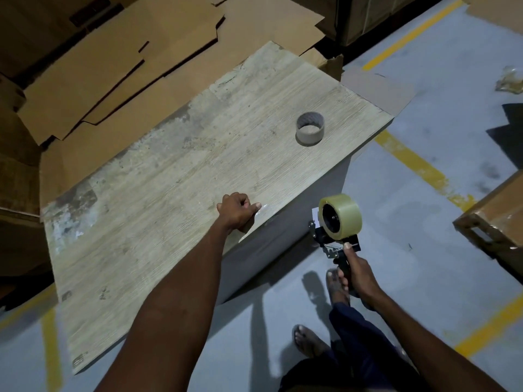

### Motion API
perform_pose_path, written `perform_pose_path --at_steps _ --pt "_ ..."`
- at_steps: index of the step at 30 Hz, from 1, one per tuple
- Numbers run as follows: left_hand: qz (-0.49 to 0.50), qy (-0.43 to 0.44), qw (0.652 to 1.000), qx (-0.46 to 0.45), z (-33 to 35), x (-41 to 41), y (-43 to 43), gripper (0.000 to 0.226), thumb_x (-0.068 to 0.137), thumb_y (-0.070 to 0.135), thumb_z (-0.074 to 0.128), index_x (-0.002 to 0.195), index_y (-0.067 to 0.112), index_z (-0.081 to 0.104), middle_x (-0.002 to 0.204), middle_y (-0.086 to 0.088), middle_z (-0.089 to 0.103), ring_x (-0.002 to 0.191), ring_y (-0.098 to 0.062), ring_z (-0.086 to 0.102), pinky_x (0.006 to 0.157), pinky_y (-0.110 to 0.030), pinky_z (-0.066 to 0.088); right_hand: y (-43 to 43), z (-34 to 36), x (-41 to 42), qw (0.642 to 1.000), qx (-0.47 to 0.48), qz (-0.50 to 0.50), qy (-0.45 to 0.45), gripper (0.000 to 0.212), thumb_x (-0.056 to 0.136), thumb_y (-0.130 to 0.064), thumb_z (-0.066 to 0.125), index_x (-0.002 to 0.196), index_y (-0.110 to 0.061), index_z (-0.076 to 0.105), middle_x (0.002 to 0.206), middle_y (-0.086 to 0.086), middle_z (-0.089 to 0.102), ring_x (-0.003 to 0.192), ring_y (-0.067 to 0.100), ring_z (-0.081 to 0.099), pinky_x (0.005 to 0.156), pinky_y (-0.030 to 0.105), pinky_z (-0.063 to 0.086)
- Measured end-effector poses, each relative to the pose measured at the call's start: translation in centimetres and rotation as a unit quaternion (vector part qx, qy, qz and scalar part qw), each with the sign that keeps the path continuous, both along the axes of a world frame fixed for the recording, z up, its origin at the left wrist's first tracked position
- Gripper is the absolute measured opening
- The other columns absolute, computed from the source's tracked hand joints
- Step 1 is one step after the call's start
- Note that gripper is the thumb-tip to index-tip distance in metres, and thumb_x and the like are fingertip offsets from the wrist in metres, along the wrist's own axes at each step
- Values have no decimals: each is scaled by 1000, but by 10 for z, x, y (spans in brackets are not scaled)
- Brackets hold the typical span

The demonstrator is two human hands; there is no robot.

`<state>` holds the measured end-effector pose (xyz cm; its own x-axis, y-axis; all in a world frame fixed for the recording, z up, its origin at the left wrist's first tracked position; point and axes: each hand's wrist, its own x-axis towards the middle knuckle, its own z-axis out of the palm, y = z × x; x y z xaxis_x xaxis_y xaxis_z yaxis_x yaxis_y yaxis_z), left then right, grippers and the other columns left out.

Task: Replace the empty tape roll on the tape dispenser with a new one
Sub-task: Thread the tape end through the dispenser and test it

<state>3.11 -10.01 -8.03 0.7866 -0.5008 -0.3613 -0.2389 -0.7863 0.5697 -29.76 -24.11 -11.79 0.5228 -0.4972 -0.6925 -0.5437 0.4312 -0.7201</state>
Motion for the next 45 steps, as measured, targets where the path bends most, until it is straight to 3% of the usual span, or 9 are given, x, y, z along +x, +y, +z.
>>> perform_pose_path --at_steps 2,5,10,17,22,27,30,37,45 --pt "6 17 1000 0 8 -2 1 29 82 34 76 64 23 58 76 6 65 94 -23 61 96 -46 43 -10 14 0 1000 16 5 -19 72 104 -65 37 82 -2 61 54 5 52 43 17 43 42 21 36" --pt "52 75 994 -58 20 -8 9 9 87 14 69 79 17 66 81 0 70 77 -18 64 79 -43 56 -23 38 7 998 37 16 -48 75 99 -72 40 92 -2 65 64 11 52 47 20 43 45 25 39" --pt "45 -92 995 -11 29 -17 32 7 88 27 69 87 21 67 91 7 68 91 -17 61 88 -39 34 -39 80 29 992 89 50 -80 77 94 -78 41 91 -4 62 65 9 51 46 19 41 44 27 35" --pt "63 -201 977 -32 51 -11 63 18 96 33 65 107 19 67 108 3 63 112 -20 51 94 -38 25 -51 102 74 981 139 94 -94 88 92 -84 36 96 -3 69 68 12 58 47 23 53 43 27 41" --pt "50 -300 952 -23 69 5 76 37 96 38 67 125 16 65 131 -3 62 130 -27 49 106 -42 30 -57 110 121 962 210 126 -124 83 95 -79 33 81 -6 69 70 11 58 55 24 58 43 27 38" --pt "3 -346 934 92 67 7 93 74 101 60 46 159 17 30 170 -8 15 158 -22 3 126 -49 5 -59 110 173 955 224 157 -114 87 93 -82 34 81 -3 70 66 9 55 49 21 51 44 26 41" --pt "-15 -337 929 156 61 3 101 83 99 69 32 162 18 13 170 -9 -1 157 -24 -11 125 -51 -8 -56 109 200 950 238 162 -120 87 96 -79 32 83 -2 71 66 9 55 48 20 52 42 25 42" --pt "-22 -242 946 214 35 18 120 93 89 73 12 163 19 4 169 -8 -13 153 -24 -22 120 -46 -22 -41 108 262 943 280 158 -87 85 100 -73 30 84 2 68 60 8 57 42 19 53 38 23 42" --pt "-13 -210 959 190 21 81 141 95 92 73 25 163 14 5 168 -11 -12 154 -25 -19 121 -50 -17 -6 105 341 935 314 129 -99 78 103 -64 31 92 4 66 61 7 60 42 16 54 37 21 43"
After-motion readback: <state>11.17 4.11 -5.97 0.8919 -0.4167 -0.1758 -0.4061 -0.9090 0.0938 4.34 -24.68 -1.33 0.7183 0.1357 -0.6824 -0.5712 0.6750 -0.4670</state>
